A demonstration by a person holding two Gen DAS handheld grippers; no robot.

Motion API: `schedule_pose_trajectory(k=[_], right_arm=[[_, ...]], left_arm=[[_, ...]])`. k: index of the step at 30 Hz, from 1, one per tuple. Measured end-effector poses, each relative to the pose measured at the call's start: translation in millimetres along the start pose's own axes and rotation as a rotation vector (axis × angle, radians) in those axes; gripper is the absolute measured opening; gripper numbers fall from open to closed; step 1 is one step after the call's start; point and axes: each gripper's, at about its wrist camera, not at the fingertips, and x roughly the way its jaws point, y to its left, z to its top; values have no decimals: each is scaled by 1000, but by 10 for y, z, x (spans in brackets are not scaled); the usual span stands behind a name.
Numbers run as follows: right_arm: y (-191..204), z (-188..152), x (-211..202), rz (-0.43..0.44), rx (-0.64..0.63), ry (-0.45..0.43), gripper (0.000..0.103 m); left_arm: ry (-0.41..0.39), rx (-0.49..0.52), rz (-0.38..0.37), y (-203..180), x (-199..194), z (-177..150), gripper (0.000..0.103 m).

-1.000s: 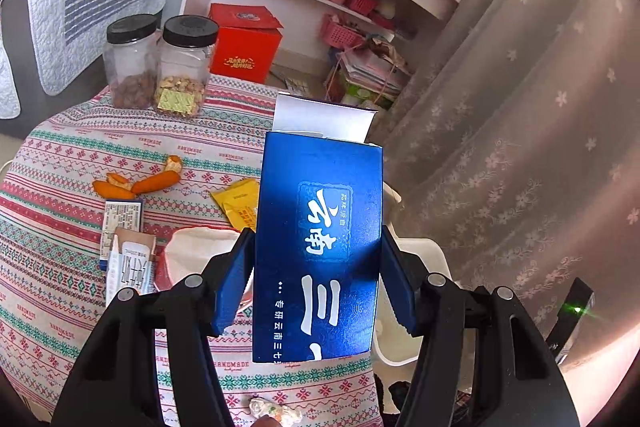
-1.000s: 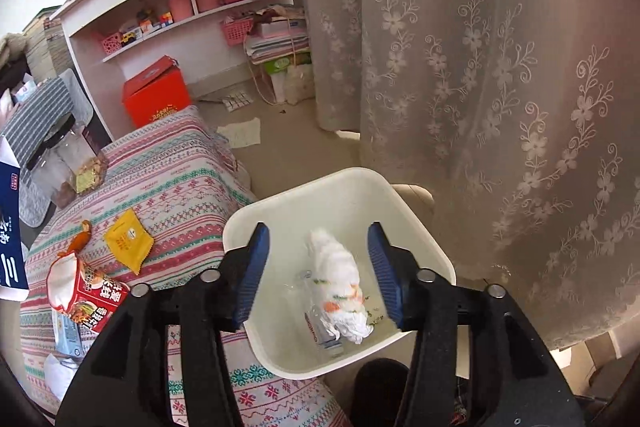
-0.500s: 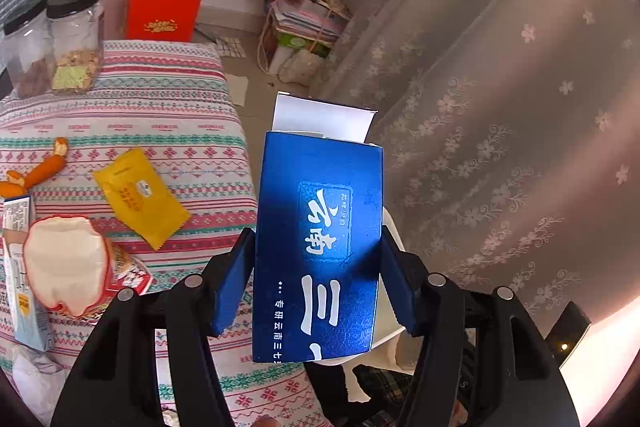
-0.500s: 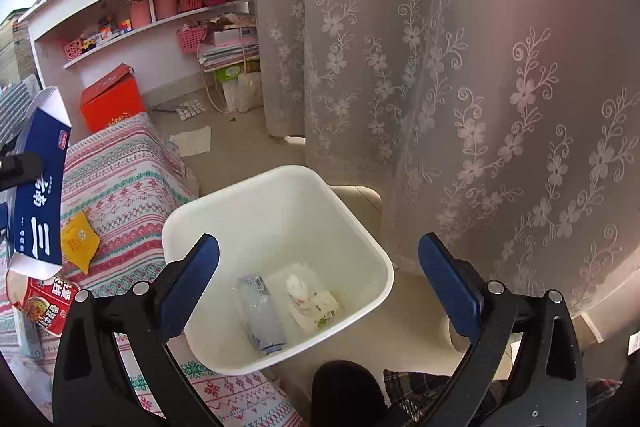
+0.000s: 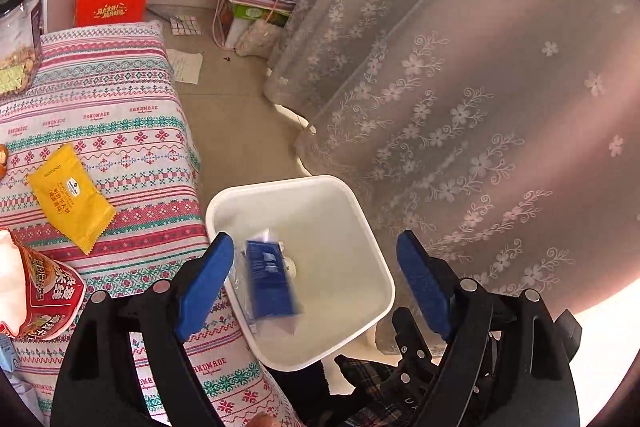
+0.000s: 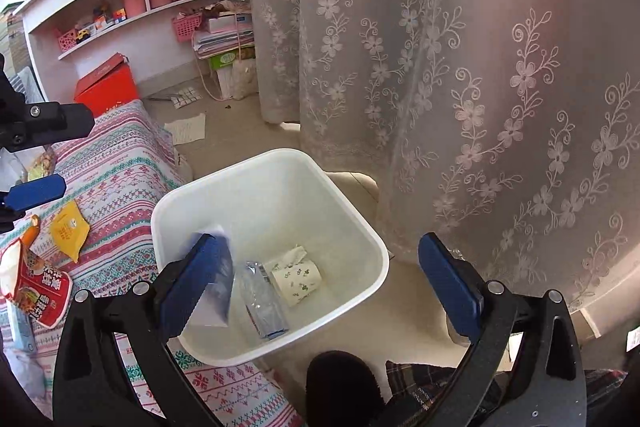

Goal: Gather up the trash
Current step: 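Carry the blue box and tissue to the white bin and release both, then move both tools back over the table toward the remaining trash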

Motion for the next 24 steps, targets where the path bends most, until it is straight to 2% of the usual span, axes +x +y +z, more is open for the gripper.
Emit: schedule_pose_trajectory(k=[5, 13, 18, 24], right_arm=[[7, 50, -14, 1, 22, -12, 96], [126, 118, -48, 32, 66, -17, 96], [349, 139, -80, 81, 61, -7, 96], [717, 107, -166, 145, -5, 0, 96]], left_arm=[[-43, -42, 40, 200, -266, 39, 81], [-138, -88, 180, 754, -1036, 43, 81], [-190, -175, 284, 1299, -1554, -73, 81], [-215, -301, 382, 1865, -1955, -261, 81]])
